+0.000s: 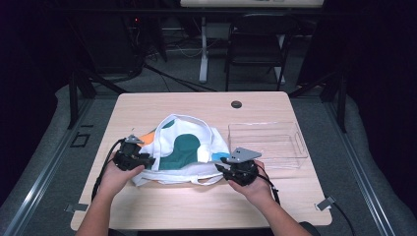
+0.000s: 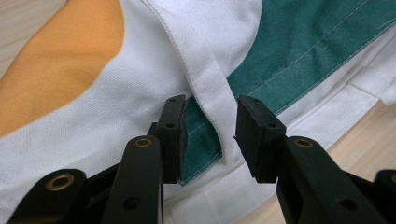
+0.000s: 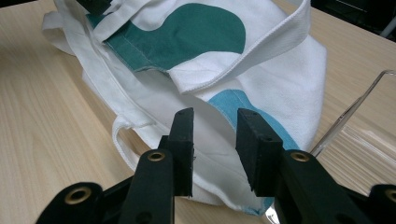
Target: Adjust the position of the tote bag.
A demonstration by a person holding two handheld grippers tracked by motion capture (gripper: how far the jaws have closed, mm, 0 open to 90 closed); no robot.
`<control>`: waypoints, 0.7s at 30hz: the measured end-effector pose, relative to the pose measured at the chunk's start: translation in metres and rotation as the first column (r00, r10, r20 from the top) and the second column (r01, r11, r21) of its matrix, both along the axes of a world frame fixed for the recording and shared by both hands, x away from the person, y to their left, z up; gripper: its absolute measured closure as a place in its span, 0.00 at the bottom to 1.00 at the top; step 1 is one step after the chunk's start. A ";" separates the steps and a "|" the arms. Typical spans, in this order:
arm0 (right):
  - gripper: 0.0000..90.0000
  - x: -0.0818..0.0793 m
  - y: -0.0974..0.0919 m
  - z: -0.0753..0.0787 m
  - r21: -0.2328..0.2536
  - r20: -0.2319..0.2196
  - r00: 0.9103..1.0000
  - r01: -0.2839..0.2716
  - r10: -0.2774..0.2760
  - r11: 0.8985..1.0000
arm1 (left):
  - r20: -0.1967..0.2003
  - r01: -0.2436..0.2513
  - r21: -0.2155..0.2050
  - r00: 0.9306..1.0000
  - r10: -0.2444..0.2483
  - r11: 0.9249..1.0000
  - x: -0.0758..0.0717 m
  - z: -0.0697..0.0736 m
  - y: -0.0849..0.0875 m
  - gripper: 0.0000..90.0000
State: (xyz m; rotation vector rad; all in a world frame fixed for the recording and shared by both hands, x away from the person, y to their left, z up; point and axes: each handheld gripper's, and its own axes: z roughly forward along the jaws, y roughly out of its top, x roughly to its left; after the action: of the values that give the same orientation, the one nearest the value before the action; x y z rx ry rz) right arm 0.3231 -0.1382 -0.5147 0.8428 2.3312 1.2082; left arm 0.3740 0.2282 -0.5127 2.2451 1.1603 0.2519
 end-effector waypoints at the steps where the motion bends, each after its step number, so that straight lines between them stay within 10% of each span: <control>1: 0.75 0.000 0.000 0.000 -0.001 -0.001 1.000 0.000 0.000 1.000 | -0.002 0.001 0.003 1.000 -0.001 1.000 0.001 -0.001 0.000 0.70; 21: 0.75 -0.002 0.000 -0.001 -0.015 0.010 1.000 -0.008 0.008 1.000 | -0.059 0.039 0.014 0.998 -0.038 0.999 0.004 -0.012 -0.005 0.74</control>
State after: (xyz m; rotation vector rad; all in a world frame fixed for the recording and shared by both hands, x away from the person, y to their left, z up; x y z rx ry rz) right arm 0.3208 -0.1378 -0.5152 0.8211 2.3350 1.1934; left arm 0.3784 0.2232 -0.5243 2.2990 1.1481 0.1808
